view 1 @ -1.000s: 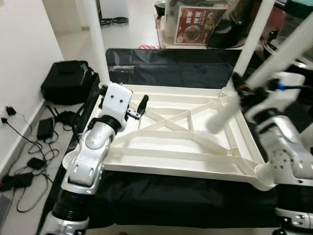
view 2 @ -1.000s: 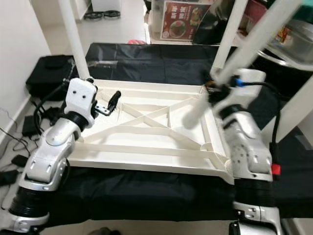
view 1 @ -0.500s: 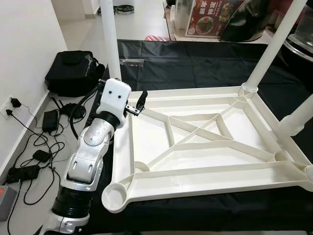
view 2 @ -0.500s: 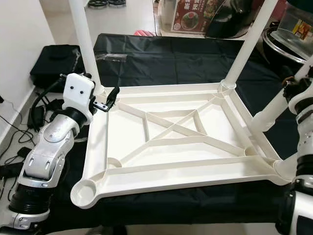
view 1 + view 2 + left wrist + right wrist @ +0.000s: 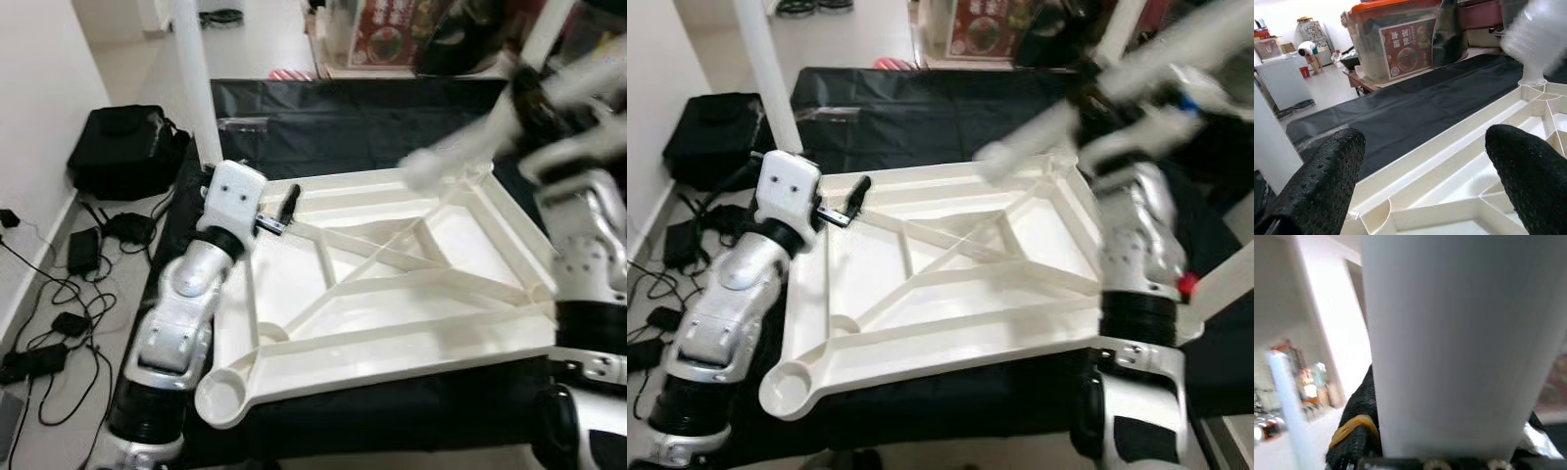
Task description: Building children table
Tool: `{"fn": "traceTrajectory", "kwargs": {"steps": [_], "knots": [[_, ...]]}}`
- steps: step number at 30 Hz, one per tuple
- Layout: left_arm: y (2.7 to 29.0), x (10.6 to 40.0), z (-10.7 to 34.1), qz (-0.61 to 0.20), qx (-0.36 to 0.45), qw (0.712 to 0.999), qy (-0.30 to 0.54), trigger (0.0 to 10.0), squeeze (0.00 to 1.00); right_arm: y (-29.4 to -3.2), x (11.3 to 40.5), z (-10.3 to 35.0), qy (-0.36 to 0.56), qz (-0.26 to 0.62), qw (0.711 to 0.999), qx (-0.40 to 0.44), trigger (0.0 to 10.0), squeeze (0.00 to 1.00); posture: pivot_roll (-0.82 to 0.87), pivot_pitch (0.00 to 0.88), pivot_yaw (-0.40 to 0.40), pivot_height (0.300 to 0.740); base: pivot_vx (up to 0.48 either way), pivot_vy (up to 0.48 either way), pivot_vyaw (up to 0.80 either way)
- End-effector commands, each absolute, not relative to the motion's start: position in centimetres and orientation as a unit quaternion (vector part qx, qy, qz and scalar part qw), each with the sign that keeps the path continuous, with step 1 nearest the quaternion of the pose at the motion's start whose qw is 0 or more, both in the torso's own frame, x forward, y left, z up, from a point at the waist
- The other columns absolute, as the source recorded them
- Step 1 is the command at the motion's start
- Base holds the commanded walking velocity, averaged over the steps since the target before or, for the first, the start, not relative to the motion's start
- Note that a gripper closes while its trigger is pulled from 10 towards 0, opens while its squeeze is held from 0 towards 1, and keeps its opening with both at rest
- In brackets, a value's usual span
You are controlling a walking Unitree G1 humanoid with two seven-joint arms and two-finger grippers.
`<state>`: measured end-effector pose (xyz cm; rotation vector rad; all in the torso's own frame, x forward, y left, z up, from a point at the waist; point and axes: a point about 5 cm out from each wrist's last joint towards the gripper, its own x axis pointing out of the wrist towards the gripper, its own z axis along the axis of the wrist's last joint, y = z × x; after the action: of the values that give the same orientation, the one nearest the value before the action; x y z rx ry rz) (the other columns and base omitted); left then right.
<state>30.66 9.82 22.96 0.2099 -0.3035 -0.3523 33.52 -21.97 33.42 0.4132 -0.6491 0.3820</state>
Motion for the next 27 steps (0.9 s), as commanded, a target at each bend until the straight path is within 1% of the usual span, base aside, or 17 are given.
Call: {"fn": "traceTrajectory", "kwargs": {"steps": [1,2,4,5,9,15,27], "knots": [[9.9,30.3,22.8,-0.175,0.101,0.968,-0.147,10.0,0.00,-21.2,33.0,33.6,-0.318,0.187,0.908,0.201,10.0,0.00,0.11,0.110,-0.051,0.740,0.000,0.000,0.00],[9.9,30.3,22.8,-0.175,0.101,0.968,-0.147,10.0,0.00,-21.2,33.0,33.6,-0.318,0.187,0.908,0.201,10.0,0.00,0.11,0.110,-0.051,0.740,0.000,0.000,0.00],[9.2,29.8,22.9,-0.183,0.085,0.968,-0.151,10.0,0.00,-18.6,32.3,33.7,-0.316,0.203,0.912,0.166,10.0,0.00,0.11,0.105,-0.050,0.740,0.000,0.000,0.00],[8.9,29.6,23.0,-0.186,0.081,0.967,-0.153,10.0,0.00,-17.8,32.1,33.2,-0.309,0.204,0.915,0.158,10.0,0.00,0.11,0.100,-0.053,0.740,0.000,0.000,0.00],[8.7,29.4,23.0,-0.188,0.079,0.967,-0.154,10.0,0.00,-17.6,32.0,32.8,-0.302,0.203,0.918,0.157,10.0,0.00,0.11,0.100,-0.053,0.740,0.000,0.000,0.00],[8.6,29.3,22.9,-0.190,0.076,0.967,-0.149,10.0,0.00,-17.4,31.7,31.4,-0.276,0.188,0.929,0.161,10.0,0.00,0.11,0.095,-0.049,0.740,-0.303,0.000,0.00],[8.6,29.3,23.0,-0.188,0.077,0.968,-0.149,10.0,0.00,-17.3,31.5,31.9,-0.279,0.164,0.934,0.150,10.0,0.00,0.11,0.097,-0.054,0.740,-0.319,0.000,0.00]]}}
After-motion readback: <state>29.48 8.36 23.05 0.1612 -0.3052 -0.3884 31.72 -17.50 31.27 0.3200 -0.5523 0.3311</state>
